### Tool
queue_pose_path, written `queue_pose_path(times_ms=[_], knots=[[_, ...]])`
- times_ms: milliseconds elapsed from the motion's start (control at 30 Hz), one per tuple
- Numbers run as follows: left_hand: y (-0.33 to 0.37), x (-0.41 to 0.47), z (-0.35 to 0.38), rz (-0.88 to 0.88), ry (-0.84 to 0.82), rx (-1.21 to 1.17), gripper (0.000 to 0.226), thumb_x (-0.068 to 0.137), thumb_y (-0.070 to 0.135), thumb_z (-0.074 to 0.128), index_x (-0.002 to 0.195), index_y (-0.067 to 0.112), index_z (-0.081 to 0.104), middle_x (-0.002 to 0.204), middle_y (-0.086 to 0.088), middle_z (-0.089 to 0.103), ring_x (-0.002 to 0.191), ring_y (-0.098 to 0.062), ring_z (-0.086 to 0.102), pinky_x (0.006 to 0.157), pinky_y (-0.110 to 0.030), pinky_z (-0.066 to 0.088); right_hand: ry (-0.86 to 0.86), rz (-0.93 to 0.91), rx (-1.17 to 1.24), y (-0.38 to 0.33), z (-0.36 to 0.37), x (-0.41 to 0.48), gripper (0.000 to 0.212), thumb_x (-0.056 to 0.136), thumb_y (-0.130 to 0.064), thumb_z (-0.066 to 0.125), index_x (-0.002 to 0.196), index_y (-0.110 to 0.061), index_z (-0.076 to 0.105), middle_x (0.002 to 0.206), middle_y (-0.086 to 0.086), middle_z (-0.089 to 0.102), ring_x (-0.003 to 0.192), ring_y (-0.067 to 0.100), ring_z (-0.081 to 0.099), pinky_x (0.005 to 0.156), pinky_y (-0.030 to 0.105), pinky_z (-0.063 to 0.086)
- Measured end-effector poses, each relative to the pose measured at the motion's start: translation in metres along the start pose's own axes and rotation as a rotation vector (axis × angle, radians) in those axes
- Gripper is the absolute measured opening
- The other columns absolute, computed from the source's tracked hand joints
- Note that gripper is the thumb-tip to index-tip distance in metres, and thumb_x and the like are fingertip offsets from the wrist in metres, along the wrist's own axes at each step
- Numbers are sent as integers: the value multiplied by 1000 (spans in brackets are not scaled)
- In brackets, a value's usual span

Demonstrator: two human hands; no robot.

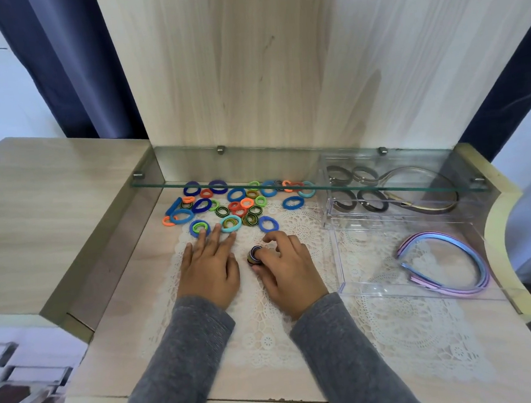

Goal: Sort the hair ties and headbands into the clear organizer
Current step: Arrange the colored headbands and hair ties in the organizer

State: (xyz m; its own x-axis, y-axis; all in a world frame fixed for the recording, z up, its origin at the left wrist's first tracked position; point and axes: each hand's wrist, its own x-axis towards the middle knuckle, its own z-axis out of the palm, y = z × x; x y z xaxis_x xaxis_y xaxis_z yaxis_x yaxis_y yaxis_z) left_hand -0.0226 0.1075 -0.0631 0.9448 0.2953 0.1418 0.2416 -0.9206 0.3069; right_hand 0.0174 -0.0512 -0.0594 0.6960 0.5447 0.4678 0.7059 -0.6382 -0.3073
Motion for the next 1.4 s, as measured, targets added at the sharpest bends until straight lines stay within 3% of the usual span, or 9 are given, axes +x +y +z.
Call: queue_pose_path(times_ms=[400,700,900,1133,1300,1400], knots=[[1,0,1,-4,13,-19,63,84,35,22,145,31,39,158,7,20,148,-18,9,118,-39,7,-82,37,-27,-4,-10,5,15,83,-30,57,93,-21,63,113,5,53,99,25,49,78,38,45],[2,-1,0,0,-4,27,64,86,37,17,147,33,34,159,8,15,148,-18,6,118,-39,5,-403,-3,-147,-10,-42,23,29,91,-30,51,117,-23,62,124,1,41,114,23,31,96,35,32],[2,-1,1,-5,53,15,49,94,27,38,143,29,41,159,2,20,147,-20,13,118,-41,7,-470,5,-174,-13,-53,27,25,90,-30,59,113,-24,66,119,0,43,111,22,31,94,34,32],[5,-7,-7,299,260,6,45,81,25,33,109,25,68,126,5,63,122,-18,56,108,-39,25,-394,-52,-205,-13,-55,17,18,88,-27,62,104,-23,71,114,-1,47,109,23,34,90,34,35],[21,-20,-5,419,206,-2,49,73,23,35,109,24,68,98,7,74,104,-16,66,102,-38,25,-323,-70,-203,-10,-57,13,15,87,-24,61,97,-23,73,109,0,50,105,23,38,85,34,34],[32,-26,-1,411,177,-68,52,71,23,34,111,23,67,98,6,73,100,-13,67,103,-37,25,-292,-59,-178,-6,-62,11,16,86,-24,62,96,-24,74,105,0,52,104,24,39,81,32,28]])
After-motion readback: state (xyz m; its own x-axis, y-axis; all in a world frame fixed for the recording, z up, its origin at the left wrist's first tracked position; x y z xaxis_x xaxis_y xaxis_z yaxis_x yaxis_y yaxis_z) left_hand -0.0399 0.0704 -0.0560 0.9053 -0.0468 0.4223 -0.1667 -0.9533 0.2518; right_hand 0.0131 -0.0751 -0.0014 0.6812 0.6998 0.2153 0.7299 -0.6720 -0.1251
